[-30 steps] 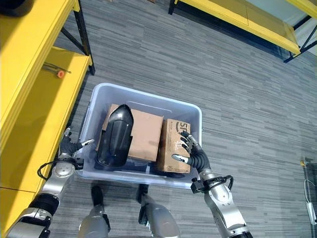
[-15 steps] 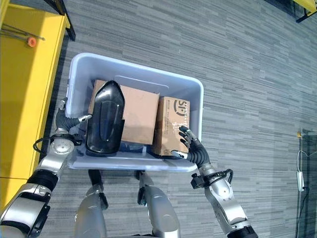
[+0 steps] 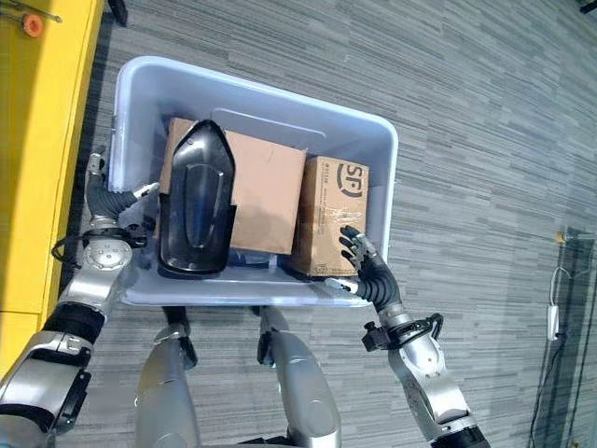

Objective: Move parts from the plastic box to the shelf.

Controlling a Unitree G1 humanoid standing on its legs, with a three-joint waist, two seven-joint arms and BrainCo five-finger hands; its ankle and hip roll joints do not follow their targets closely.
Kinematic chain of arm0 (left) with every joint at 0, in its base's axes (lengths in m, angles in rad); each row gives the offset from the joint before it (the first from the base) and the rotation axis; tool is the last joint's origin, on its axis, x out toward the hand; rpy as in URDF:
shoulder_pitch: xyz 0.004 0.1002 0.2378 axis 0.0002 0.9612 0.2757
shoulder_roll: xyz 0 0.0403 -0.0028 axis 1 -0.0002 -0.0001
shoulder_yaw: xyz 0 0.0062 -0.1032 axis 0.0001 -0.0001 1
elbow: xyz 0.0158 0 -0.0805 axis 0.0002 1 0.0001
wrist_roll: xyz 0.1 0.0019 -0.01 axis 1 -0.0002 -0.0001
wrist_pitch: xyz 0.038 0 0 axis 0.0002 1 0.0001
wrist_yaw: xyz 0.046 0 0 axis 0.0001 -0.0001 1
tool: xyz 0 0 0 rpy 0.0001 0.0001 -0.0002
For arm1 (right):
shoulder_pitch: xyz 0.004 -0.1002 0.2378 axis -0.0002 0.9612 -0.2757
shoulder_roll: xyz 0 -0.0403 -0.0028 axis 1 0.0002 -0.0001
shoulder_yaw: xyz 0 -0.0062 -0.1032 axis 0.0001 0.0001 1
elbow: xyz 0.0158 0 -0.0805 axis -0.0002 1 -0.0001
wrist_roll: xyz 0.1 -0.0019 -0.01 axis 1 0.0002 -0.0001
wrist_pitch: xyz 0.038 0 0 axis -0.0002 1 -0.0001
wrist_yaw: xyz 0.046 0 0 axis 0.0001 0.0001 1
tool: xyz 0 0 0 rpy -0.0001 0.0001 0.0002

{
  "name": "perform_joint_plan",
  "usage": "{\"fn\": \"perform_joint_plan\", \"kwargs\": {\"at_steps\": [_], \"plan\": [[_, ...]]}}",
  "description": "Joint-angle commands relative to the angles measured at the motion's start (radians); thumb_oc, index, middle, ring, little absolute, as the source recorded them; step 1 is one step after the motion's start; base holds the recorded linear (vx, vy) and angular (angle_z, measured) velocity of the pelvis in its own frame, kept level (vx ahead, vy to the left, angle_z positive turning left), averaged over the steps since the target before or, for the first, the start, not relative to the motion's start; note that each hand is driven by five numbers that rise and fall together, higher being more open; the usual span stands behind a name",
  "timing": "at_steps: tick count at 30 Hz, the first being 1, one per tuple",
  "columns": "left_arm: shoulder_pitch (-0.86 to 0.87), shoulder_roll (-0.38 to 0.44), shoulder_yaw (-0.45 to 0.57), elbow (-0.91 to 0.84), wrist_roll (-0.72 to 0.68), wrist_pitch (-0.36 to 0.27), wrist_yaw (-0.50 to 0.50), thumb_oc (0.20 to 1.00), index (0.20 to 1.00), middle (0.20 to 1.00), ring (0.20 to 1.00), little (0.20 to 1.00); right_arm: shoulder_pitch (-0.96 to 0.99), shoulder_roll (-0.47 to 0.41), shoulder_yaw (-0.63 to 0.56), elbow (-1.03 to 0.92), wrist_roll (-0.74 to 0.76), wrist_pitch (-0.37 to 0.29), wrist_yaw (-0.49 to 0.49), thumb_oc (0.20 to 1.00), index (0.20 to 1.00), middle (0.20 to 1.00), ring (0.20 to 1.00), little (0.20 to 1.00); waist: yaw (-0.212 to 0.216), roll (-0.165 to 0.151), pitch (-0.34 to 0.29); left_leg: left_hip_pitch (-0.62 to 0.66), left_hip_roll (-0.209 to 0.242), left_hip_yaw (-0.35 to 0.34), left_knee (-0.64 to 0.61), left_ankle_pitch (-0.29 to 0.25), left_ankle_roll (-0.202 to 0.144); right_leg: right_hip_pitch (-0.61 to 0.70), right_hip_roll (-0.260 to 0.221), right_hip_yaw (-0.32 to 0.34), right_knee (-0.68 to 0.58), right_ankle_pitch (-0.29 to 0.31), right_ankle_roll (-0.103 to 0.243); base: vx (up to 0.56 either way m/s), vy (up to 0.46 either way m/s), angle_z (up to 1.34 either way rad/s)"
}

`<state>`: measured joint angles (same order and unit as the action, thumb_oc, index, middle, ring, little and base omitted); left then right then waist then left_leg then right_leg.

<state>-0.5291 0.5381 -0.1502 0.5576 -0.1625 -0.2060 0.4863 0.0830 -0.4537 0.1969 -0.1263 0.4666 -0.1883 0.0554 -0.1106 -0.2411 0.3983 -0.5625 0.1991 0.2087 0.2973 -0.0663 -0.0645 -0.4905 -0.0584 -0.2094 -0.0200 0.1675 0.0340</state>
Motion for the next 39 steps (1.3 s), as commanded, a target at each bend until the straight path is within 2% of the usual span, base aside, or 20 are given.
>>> {"fn": "perform_joint_plan", "kwargs": {"at_steps": [1, 5, 10, 18, 25, 35, 39], "plan": [[0.1, -0.021, 0.026, -0.04, 0.071, -0.037, 0.048, 1.0, 1.0, 1.0, 1.0, 1.0, 0.069, -0.048, -0.063, -0.081, 0.021, -0.061, -0.015, 1.0, 1.0, 1.0, 1.0, 1.0, 0.002, 0.029, -0.073, 0.017, 0.051, -0.041, -0.054, 0.023, -0.021, 0.03, -0.124, 0.017, 0.074, 0.02, 0.133, 0.0, -0.018, 0.08], [0.17, -0.009, 0.064, -0.152, 0.121, -0.039, 0.059, 1.0, 1.0, 1.0, 1.0, 1.0, 0.083, -0.045, -0.088, -0.081, 0.018, -0.06, -0.018, 1.0, 1.0, 1.0, 1.0, 1.0, 0.021, 0.042, -0.068, 0.018, 0.041, -0.048, -0.071, 0.028, -0.019, 0.035, -0.13, 0.007, 0.07, 0.019, 0.134, 0.0, -0.008, 0.06], [0.245, 0.034, 0.101, -0.328, 0.25, -0.038, 0.066, 1.0, 1.0, 1.0, 1.0, 1.0, 0.095, -0.043, -0.117, -0.093, 0.02, -0.063, -0.022, 1.0, 1.0, 1.0, 1.0, 1.0, 0.045, 0.058, -0.055, 0.018, 0.031, -0.053, -0.084, 0.031, -0.017, 0.038, -0.138, 0.001, 0.064, 0.019, 0.135, -0.01, -0.009, 0.09], [0.264, 0.057, 0.083, -0.471, 0.337, -0.045, 0.042, 1.0, 1.0, 1.0, 1.0, 1.0, 0.1, -0.049, -0.124, -0.106, 0.025, -0.068, -0.028, 1.0, 1.0, 1.0, 1.0, 1.0, 0.056, 0.067, -0.039, 0.019, 0.022, -0.057, -0.093, 0.034, -0.014, 0.037, -0.142, 0.001, 0.064, 0.018, 0.136, 0.0, -0.002, 0.03], [0.169, 0.021, -0.021, -0.429, 0.262, -0.055, -0.005, 1.0, 1.0, 1.0, 1.0, 1.0, 0.088, -0.054, -0.107, -0.115, 0.03, -0.062, -0.026, 1.0, 1.0, 1.0, 1.0, 1.0, 0.038, 0.06, -0.034, 0.021, 0.021, -0.047, -0.092, 0.034, -0.013, 0.027, -0.137, 0.011, 0.065, 0.024, 0.137, 0.0, 0.0, 0.0], [0.024, -0.029, -0.15, -0.297, 0.24, -0.032, -0.042, 1.0, 1.0, 1.0, 1.0, 1.0, 0.059, -0.062, -0.075, -0.11, 0.044, -0.06, -0.015, 1.0, 1.0, 1.0, 1.0, 1.0, 0.005, 0.051, -0.038, 0.019, 0.031, -0.03, -0.08, 0.03, -0.012, 0.008, -0.129, 0.027, 0.071, 0.028, 0.136, 0.0, 0.002, -0.04], [-0.036, -0.06, -0.204, -0.174, 0.223, -0.014, -0.054, 1.0, 1.0, 1.0, 1.0, 1.0, 0.042, -0.074, -0.055, -0.106, 0.054, -0.057, -0.009, 1.0, 1.0, 1.0, 1.0, 1.0, -0.014, 0.046, -0.047, 0.01, 0.036, -0.024, -0.067, 0.026, -0.01, -0.01, -0.126, 0.041, 0.079, 0.031, 0.135, 0.0, 0.009, -0.05]]}}
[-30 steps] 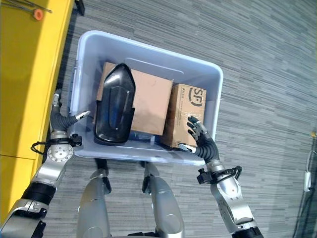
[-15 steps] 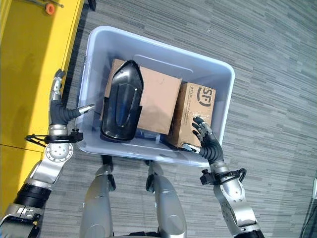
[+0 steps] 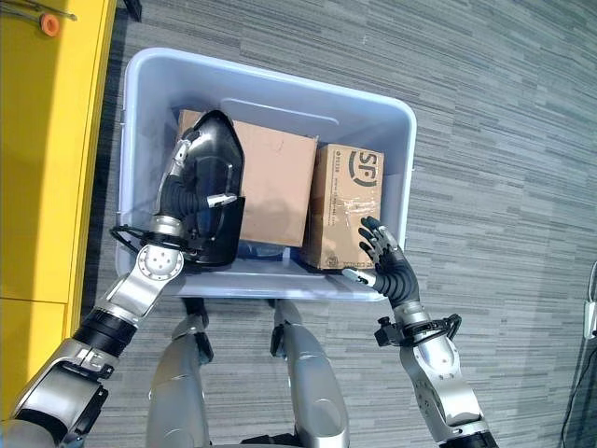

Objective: Move parts from the plastic box to the shelf.

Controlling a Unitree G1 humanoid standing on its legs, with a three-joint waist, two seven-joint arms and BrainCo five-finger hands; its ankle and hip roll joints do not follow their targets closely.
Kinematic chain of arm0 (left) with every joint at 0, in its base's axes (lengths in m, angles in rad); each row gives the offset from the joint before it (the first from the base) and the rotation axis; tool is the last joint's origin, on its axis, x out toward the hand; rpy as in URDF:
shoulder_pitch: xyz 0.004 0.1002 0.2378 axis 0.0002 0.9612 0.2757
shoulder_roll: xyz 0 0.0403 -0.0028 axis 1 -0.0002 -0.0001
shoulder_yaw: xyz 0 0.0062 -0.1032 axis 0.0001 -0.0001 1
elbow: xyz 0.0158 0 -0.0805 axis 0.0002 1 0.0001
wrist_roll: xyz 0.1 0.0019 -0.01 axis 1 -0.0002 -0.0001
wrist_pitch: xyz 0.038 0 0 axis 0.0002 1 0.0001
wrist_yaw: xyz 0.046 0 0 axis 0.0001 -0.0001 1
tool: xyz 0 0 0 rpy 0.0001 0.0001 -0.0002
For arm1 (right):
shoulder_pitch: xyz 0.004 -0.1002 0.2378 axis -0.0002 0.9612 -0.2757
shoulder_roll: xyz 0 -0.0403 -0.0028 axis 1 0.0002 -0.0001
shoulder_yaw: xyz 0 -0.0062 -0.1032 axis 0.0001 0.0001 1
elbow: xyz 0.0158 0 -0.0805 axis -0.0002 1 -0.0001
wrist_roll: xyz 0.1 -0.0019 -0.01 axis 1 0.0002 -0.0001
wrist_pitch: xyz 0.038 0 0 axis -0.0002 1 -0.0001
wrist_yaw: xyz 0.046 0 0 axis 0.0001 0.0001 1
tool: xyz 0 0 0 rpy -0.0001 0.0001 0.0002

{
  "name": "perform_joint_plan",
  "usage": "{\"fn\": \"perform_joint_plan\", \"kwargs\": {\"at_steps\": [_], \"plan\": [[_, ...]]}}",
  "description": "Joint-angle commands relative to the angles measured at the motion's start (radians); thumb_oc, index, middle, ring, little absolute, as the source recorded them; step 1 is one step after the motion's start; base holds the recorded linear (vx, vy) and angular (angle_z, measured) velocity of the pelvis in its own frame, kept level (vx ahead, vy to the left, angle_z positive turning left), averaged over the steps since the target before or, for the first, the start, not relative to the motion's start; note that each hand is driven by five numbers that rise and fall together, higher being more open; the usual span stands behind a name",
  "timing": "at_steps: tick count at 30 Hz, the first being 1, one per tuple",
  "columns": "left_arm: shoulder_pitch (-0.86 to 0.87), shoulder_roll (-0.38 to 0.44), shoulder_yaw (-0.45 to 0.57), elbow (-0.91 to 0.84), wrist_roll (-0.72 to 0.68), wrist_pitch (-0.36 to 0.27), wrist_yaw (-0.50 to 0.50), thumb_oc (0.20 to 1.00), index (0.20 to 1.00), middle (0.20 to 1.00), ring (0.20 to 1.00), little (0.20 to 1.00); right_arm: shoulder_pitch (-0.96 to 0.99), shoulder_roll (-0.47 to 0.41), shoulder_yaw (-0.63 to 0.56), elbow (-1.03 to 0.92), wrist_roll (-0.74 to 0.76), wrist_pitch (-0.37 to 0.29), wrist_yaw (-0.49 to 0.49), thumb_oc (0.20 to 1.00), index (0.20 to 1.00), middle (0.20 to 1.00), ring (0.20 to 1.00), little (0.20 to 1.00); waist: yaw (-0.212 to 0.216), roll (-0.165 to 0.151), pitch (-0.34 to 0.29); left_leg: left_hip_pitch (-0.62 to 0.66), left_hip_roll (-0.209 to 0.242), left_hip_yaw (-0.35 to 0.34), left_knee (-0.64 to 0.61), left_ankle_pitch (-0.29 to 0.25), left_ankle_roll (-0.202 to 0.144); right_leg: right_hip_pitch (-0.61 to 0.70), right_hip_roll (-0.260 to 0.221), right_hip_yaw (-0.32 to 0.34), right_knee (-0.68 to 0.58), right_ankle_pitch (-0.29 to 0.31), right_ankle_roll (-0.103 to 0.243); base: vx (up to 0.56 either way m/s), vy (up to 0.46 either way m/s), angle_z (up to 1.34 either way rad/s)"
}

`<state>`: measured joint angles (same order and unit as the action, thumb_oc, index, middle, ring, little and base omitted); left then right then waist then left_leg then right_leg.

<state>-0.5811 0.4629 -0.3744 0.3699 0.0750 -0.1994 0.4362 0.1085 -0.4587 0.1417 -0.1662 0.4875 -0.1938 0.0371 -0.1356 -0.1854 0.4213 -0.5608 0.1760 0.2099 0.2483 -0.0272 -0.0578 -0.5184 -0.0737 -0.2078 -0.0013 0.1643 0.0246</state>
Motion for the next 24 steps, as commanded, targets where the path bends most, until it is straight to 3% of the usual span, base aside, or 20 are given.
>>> {"fn": "perform_joint_plan", "kwargs": {"at_steps": [1, 6, 13, 24], "plan": [[0.012, 0.012, 0.02, 0.032, -0.016, -0.02, -0.001, 1.0, 1.0, 1.0, 1.0, 1.0, 0.016, -0.069, 0.001, -0.064, 0.035, -0.051, 0.011, 1.0, 1.0, 1.0, 1.0, 1.0, 0.009, -0.01, -0.072, 0.006, 0.059, -0.025, -0.018, -0.012, -0.017, 0.015, -0.11, 0.039, 0.061, 0.034, 0.144, 0.0, -0.001, -0.06], [-0.021, 0.034, 0.025, 0.147, 0.007, -0.002, 0.032, 1.0, 1.0, 1.0, 1.0, 1.0, 0.013, -0.081, 0.005, -0.054, 0.037, -0.059, 0.014, 1.0, 1.0, 1.0, 1.0, 1.0, -0.004, -0.011, -0.082, -0.016, 0.064, -0.027, -0.001, -0.015, -0.017, -0.004, -0.106, 0.043, 0.071, 0.034, 0.142, 0.0, 0.006, -0.06], [-0.027, 0.076, 0.054, 0.18, 0.01, -0.002, 0.055, 1.0, 1.0, 1.0, 1.0, 1.0, 0.021, -0.091, -0.002, -0.055, 0.038, -0.065, 0.019, 1.0, 1.0, 1.0, 1.0, 1.0, -0.009, -0.009, -0.091, -0.039, 0.066, -0.031, 0.011, -0.014, -0.018, -0.018, -0.104, 0.042, 0.077, 0.035, 0.14, 0.0, 0.0, 0.0], [0.039, 0.154, 0.104, -0.001, 0.117, -0.016, 0.07, 1.0, 1.0, 1.0, 1.0, 1.0, 0.04, -0.094, -0.031, -0.057, 0.041, -0.072, 0.027, 1.0, 1.0, 1.0, 1.0, 1.0, 0.014, 0.007, -0.078, -0.067, 0.055, -0.057, 0.019, -0.017, -0.015, -0.026, -0.112, 0.025, 0.086, 0.028, 0.142, 0.0, 0.004, 0.02]]}}
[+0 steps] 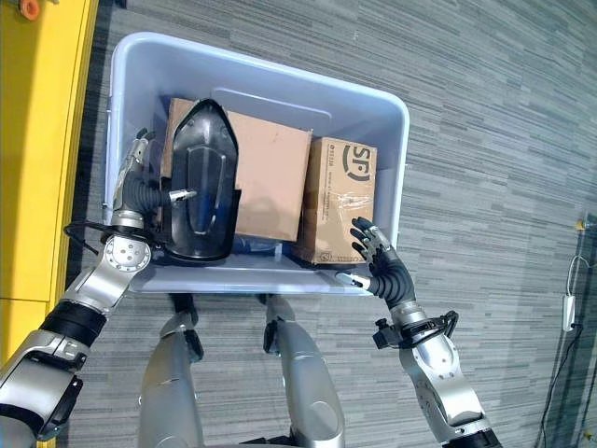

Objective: Move parts from the plastic box to the shelf.

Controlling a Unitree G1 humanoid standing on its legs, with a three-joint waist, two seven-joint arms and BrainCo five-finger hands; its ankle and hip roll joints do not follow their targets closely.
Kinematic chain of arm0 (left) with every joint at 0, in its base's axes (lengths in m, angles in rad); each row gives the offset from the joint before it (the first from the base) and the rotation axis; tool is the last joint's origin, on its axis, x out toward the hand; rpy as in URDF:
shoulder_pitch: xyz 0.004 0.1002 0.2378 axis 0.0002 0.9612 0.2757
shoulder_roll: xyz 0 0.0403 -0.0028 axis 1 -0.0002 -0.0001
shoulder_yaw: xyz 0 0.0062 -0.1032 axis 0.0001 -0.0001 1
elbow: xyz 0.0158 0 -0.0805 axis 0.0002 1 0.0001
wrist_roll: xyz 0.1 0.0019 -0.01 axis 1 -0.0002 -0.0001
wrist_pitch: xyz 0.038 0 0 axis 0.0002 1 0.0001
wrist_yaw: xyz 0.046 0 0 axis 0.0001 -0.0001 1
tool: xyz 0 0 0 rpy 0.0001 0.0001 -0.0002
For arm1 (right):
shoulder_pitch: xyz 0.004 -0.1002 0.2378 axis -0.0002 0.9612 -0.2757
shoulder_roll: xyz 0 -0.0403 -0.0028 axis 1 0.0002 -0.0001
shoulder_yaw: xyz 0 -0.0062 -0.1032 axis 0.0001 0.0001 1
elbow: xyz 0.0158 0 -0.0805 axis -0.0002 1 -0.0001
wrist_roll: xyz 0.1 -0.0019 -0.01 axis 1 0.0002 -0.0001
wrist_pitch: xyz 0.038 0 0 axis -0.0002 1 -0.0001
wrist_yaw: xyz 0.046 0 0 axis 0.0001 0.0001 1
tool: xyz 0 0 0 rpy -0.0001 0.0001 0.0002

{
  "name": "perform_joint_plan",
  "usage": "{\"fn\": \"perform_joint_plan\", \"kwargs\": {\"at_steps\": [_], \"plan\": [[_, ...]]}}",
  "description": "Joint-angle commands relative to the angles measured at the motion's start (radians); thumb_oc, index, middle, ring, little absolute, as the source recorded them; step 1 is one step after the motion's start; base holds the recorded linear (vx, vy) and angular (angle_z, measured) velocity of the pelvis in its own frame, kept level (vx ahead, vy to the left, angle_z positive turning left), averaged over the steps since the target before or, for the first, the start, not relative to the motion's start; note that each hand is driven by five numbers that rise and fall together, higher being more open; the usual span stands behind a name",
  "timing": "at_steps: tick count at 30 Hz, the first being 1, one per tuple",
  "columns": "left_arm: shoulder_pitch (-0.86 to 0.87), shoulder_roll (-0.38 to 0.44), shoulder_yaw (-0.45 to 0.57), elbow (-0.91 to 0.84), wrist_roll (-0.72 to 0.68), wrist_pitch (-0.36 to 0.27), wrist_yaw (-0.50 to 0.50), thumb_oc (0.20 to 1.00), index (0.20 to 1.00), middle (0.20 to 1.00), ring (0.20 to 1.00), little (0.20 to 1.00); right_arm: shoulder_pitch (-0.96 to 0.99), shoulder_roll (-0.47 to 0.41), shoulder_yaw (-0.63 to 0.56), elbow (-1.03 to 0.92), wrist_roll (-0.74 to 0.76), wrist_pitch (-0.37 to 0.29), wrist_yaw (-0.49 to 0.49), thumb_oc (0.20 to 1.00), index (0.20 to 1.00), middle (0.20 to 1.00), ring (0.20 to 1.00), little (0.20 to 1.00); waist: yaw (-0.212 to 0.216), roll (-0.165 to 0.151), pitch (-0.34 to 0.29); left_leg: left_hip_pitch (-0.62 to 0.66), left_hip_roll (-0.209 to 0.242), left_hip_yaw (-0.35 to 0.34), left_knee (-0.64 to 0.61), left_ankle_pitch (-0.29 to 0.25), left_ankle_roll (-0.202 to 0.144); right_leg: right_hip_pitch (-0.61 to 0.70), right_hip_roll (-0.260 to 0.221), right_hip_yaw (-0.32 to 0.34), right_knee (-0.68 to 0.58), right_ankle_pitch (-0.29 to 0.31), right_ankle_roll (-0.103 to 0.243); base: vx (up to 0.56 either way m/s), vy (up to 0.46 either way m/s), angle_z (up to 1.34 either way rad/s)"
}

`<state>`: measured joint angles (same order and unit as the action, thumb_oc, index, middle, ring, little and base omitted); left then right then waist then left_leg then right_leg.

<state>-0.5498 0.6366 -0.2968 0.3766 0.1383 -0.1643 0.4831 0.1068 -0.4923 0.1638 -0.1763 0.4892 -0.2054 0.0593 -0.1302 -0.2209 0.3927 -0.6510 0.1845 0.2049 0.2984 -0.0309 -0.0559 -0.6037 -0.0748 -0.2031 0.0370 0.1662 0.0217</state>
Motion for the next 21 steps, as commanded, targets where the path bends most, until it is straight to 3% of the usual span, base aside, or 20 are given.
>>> {"fn": "perform_joint_plan", "kwargs": {"at_steps": [1, 10, 21], "plan": [[0.01, -0.021, 0.024, -0.01, 0.059, -0.049, 0.023, 1.0, 1.0, 1.0, 1.0, 1.0, 0.042, -0.06, -0.052, -0.047, 0.04, -0.06, 0.004, 1.0, 1.0, 1.0, 1.0, 1.0, 0.009, 0.042, -0.048, 0.022, 0.046, -0.054, -0.031, -0.013, -0.017, 0.058, -0.111, 0.021, 0.049, 0.026, 0.145, 0.0, 0.0, 0.0], [-0.014, -0.042, 0.0, 0.053, 0.057, -0.038, 0.024, 1.0, 1.0, 1.0, 1.0, 1.0, 0.037, -0.067, -0.039, -0.056, 0.037, -0.058, 0.005, 1.0, 1.0, 1.0, 1.0, 1.0, 0.002, 0.036, -0.044, 0.01, 0.046, -0.051, -0.023, -0.014, -0.016, 0.049, -0.109, 0.026, 0.049, 0.031, 0.144, 0.0, 0.0, 0.0], [-0.038, -0.087, -0.016, 0.269, -0.034, -0.024, 0.023, 1.0, 1.0, 1.0, 1.0, 1.0, 0.04, -0.084, -0.029, -0.061, 0.039, -0.059, 0.009, 1.0, 1.0, 1.0, 1.0, 1.0, -0.017, 0.028, -0.051, -0.022, 0.051, -0.054, -0.007, -0.01, -0.014, 0.011, -0.102, 0.028, 0.066, 0.035, 0.14, 0.0, 0.0, 0.0]]}}
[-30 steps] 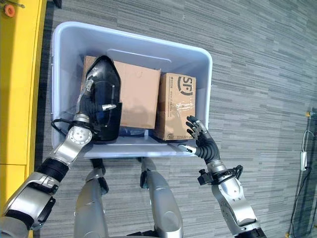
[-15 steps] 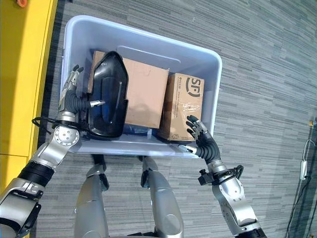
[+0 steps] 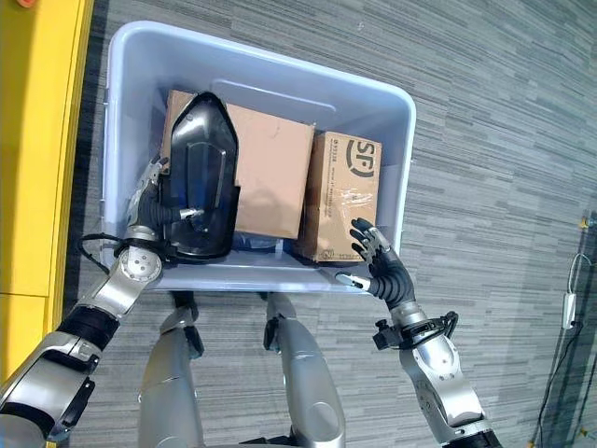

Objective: Move parts from the plastic box to the shelf.

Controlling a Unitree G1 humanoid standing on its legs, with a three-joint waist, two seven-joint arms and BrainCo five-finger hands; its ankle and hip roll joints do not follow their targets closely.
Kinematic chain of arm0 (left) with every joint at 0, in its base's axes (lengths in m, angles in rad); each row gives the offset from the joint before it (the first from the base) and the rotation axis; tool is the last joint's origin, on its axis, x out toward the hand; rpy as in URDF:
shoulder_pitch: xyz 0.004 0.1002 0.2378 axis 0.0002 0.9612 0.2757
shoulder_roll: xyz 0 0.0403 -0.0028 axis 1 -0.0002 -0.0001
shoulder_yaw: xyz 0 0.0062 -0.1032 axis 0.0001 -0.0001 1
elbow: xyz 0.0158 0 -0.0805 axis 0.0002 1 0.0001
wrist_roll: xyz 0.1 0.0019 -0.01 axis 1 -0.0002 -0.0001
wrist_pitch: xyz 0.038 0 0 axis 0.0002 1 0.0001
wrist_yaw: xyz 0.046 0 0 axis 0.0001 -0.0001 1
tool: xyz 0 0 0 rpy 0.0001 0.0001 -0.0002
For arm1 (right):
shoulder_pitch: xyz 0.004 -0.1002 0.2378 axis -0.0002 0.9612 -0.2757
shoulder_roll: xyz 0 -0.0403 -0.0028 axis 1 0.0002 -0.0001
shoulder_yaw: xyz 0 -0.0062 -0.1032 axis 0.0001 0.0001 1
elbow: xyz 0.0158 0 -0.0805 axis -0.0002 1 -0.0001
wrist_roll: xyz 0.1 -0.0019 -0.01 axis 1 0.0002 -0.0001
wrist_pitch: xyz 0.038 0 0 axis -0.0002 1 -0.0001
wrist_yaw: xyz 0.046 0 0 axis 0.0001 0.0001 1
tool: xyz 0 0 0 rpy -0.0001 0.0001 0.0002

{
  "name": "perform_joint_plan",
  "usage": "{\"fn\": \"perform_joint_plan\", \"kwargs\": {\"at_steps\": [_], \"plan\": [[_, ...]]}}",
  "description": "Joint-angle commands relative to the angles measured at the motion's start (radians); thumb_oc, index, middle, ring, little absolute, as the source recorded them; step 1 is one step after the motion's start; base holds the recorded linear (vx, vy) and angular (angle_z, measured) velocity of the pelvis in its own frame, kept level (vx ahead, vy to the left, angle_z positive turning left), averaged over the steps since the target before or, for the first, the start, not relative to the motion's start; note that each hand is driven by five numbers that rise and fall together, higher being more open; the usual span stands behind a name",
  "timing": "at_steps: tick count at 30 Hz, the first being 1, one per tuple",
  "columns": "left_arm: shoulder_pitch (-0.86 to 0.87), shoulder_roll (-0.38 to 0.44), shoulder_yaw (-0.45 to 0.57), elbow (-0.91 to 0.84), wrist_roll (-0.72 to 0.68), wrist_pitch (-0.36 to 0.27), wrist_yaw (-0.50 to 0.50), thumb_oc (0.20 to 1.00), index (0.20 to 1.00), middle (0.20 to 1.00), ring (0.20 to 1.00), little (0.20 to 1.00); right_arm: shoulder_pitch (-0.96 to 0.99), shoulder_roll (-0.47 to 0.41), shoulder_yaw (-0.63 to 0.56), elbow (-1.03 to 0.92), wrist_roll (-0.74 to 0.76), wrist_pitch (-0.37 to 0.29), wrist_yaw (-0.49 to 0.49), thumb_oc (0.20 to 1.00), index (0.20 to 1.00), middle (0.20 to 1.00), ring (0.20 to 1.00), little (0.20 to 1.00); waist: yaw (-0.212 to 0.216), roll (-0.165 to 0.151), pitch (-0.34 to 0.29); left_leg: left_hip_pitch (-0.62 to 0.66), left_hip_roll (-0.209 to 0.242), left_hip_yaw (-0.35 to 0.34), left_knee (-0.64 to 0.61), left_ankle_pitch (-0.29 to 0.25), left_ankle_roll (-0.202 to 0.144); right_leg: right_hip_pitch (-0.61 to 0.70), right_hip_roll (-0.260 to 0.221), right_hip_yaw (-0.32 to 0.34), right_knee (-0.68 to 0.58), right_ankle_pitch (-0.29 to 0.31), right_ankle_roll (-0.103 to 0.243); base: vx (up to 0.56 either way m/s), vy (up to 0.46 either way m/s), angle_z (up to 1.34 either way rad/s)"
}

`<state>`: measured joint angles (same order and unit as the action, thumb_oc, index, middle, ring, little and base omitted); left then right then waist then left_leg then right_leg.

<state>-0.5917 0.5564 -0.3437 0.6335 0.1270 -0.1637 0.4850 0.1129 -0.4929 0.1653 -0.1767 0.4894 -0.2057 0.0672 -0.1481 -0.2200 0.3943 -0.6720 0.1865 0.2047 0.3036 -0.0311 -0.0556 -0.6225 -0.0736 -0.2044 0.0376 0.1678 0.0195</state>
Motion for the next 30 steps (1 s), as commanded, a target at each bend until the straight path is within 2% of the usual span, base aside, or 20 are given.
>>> {"fn": "perform_joint_plan", "kwargs": {"at_steps": [1, 18, 30], "plan": [[0.004, -0.007, 0.031, 0.012, -0.023, -0.025, 0.021, 1.0, 1.0, 1.0, 1.0, 1.0, 0.034, -0.083, -0.031, -0.06, 0.039, -0.058, 0.001, 1.0, 1.0, 1.0, 1.0, 1.0, 0.001, 0.027, -0.052, -0.001, 0.049, -0.054, -0.012, -0.01, -0.014, 0.03, -0.103, 0.03, 0.065, 0.033, 0.143, 0.0, 0.0, 0.0], [0.008, -0.001, 0.056, 0.053, -0.055, -0.025, 0.047, 1.0, 1.0, 1.0, 1.0, 1.0, 0.032, -0.105, -0.023, -0.068, 0.045, -0.063, 0.001, 1.0, 1.0, 1.0, 1.0, 1.0, 0.005, 0.021, -0.038, -0.052, 0.046, -0.074, 0.017, -0.012, -0.008, -0.004, -0.103, 0.022, 0.085, 0.033, 0.141, 0.0, 0.001, 0.01], [0.054, -0.019, 0.102, -0.035, -0.095, -0.041, 0.08, 1.0, 1.0, 1.0, 1.0, 1.0, 0.04, -0.104, -0.029, -0.069, 0.044, -0.063, -0.01, 1.0, 1.0, 1.0, 1.0, 1.0, 0.014, 0.026, -0.031, -0.065, 0.04, -0.081, 0.023, -0.016, -0.003, -0.017, -0.106, 0.021, 0.093, 0.028, 0.14, 0.0, 0.0, 0.0]]}}
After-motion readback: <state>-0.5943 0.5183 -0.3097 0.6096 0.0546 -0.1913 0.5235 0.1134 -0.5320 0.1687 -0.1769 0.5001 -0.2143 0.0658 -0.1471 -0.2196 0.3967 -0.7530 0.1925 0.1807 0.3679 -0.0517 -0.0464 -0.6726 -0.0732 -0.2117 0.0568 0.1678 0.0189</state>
